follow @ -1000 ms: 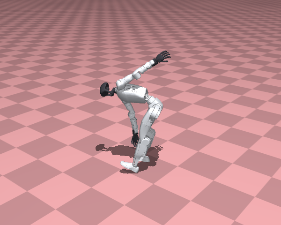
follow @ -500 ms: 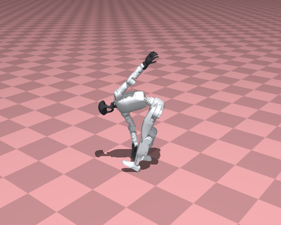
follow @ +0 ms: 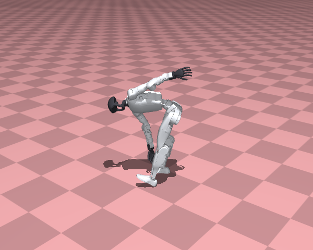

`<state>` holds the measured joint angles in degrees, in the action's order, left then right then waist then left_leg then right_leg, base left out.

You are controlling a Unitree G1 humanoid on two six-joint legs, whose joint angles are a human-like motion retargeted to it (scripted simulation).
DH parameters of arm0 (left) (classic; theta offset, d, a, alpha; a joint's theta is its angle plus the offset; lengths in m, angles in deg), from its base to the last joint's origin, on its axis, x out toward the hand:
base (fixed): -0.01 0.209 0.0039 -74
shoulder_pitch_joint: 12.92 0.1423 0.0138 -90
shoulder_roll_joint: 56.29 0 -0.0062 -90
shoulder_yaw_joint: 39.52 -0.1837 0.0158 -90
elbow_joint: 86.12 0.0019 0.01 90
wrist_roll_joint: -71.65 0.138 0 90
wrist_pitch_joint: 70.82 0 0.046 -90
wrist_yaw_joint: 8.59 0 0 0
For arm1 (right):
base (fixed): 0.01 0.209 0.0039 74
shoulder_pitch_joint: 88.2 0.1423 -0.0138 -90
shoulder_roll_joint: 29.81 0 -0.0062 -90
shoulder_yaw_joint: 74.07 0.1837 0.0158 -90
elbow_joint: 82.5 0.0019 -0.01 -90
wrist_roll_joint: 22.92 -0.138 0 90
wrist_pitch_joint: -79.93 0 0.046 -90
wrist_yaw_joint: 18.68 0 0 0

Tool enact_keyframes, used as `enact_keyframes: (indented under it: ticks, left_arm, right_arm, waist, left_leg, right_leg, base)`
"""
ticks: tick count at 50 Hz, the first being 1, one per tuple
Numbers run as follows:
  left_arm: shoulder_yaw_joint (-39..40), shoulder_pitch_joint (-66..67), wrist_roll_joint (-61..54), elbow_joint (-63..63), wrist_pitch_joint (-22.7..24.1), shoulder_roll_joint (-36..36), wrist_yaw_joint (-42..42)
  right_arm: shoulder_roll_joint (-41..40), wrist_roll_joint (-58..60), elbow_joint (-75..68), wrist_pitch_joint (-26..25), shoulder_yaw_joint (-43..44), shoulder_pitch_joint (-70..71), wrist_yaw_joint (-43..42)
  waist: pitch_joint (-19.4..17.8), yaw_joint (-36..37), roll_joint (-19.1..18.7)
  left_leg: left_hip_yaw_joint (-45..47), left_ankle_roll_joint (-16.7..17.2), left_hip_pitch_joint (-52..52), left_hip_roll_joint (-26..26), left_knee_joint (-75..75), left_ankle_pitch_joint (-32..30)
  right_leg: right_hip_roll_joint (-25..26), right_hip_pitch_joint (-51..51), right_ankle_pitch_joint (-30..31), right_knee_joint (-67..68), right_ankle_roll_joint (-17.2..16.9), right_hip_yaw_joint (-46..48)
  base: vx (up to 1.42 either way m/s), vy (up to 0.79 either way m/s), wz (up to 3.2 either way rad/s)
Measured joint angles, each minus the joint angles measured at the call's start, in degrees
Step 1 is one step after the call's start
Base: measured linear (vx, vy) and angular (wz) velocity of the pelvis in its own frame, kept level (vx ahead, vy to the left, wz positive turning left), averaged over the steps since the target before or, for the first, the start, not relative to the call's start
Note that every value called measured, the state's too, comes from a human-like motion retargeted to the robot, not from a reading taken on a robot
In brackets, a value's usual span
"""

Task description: In place motions

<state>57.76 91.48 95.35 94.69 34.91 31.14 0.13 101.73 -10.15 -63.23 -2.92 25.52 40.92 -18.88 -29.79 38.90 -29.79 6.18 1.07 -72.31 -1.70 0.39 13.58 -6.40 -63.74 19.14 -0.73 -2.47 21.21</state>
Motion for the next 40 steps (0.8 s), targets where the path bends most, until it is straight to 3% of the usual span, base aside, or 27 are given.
enact_keyframes:
  ticks: [3,6,15,20,28,34,40]
  left_arm:
    - [-2.08,-0.87,0.53,-0.76,-0.71,1.11,-1.8]
    - [-1.95,-1.38,1.2,-1.24,-1.92,2.07,-4.66]
    - [4.91,-0.15,2.54,-4.73,-2.2,4.64,-8.98]
    - [7.76,-3.5,4.55,-4.98,-1.39,4.22,-10.82]
    - [6.32,-17.69,2.94,-5.49,-0.8,-0.35,-14.53]
    - [-3.07,-28.78,6.92,-6.17,0.35,-2.05,-15.68]
    - [1.84,-34.98,6.32,-8.52,-0.16,1.29,-13.8]
  right_arm:
    - [-3.69,0.4,0.34,0.61,2.82,-5.92,-0.44]
    - [-9.25,2.4,0.19,0.67,5.4,-11.21,-0.51]
    - [-30.6,5.61,0.01,2.07,2.23,-22.11,-3.32]
    - [-38.28,6.81,0.01,5.84,-1.98,-28.97,-2.99]
    - [-40.35,6.55,-5.9,7.09,-4.45,-39.17,2.71]
    - [-34.21,18.9,-7.29,4.0,-11.09,-45.76,5.71]
    - [-32.05,23.39,-10.15,2.5,-10.45,-50.57,4.77]
  waist:
    - [0.0,-3.22,0.45]
    - [0.0,-6.79,3.6]
    - [0.0,-22.79,20.43]
    - [0.0,-32.29,28.62]
    - [0.0,-41.56,36.49]
    - [0.0,-45.32,38.24]
    - [0.0,-51.71,39.36]
  left_leg:
    - [-0.54,0.09,3.8,0.2,-0.96,0.49]
    - [-0.02,0.27,8.51,0.4,-1.4,1.15]
    - [4.72,0.73,27.19,1.5,-1.53,4.9]
    - [7.17,0.86,37.87,1.95,-1.67,7.71]
    - [9.78,0.61,47.57,1.42,-1.5,9.97]
    - [12.06,0.35,47.97,-0.05,-1.15,10.34]
    - [13.5,0.31,44.18,-1.65,-0.96,9.96]
  right_leg:
    - [-0.14,4.4,-0.69,0.26,-0.16,0.66]
    - [-0.57,8.73,-1.05,0.34,-0.44,0.06]
    - [-2.2,23.76,-2.24,0.69,-1.33,-5.06]
    - [-2.84,32.55,-3.74,1.49,-1.72,-6.62]
    - [-2.04,40.09,-4.55,1.63,-1.79,-8.73]
    - [-0.39,38.79,-3.05,1.08,-1.44,-10.84]
    - [1.44,33.88,-1.4,0.65,-0.77,-12.77]
  base:
    - [-0.07,-0.13,0.17]
    - [-0.02,-0.05,0.04]
    - [0.06,0.14,-0.37]
    - [0.17,0.23,-0.53]
    - [0.1,0.11,-0.49]
    - [-0.1,0.06,-0.53]
    - [-0.23,0.08,-0.34]
